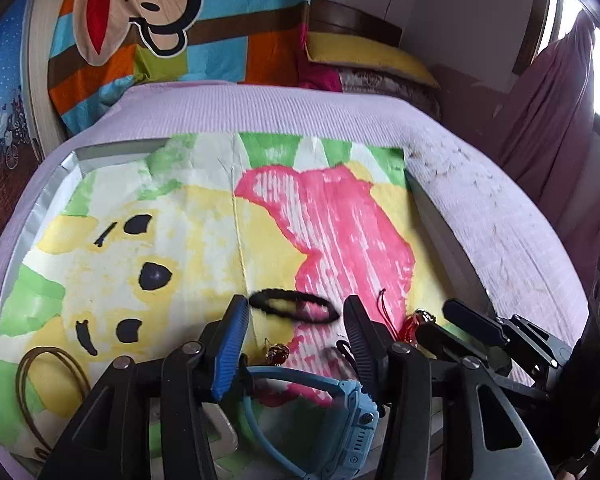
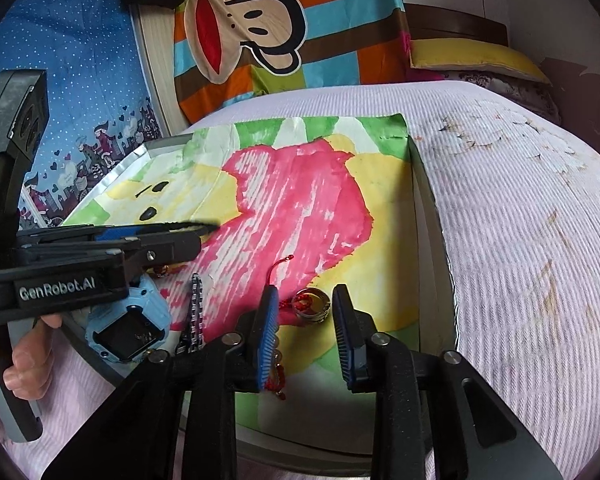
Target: Organize jewelry
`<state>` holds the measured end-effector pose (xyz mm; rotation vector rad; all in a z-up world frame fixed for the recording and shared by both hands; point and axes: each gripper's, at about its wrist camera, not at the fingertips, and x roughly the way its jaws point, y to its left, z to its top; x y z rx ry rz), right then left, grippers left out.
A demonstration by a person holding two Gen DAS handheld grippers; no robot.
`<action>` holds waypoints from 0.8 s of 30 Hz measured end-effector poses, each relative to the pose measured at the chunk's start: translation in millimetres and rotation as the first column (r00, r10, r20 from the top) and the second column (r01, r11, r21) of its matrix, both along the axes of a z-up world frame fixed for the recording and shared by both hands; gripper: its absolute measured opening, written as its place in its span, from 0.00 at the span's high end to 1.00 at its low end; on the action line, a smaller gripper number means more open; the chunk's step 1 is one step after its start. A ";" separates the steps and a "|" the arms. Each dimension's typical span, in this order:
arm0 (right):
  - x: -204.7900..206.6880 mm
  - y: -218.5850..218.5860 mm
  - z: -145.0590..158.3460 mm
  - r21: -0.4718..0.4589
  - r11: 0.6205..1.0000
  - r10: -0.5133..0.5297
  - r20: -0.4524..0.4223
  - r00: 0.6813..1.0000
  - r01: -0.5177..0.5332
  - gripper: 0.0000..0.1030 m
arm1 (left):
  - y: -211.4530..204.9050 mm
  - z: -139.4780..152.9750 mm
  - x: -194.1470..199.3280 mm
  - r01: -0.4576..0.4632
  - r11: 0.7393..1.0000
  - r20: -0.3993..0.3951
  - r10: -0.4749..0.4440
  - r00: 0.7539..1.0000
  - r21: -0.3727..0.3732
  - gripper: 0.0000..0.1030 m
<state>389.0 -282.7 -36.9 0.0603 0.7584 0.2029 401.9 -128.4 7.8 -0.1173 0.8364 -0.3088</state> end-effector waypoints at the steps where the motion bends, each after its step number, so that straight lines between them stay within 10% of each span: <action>1: -2.1 -0.1 1.6 0.001 1.000 -0.004 0.011 1.000 0.004 0.71 | 2.1 2.0 -1.8 -0.007 1.000 0.011 0.007 1.000 -0.003 0.51; 17: -49.6 -14.2 43.3 0.060 0.995 -0.089 0.204 0.975 0.078 0.34 | 42.6 28.8 -65.4 -0.175 0.985 0.233 0.172 0.957 -0.006 0.05; 24: -75.9 -6.4 56.5 0.066 0.995 -0.082 0.243 0.966 0.068 0.22 | 64.7 30.5 -104.2 -0.227 0.974 0.276 0.223 0.935 -0.017 0.01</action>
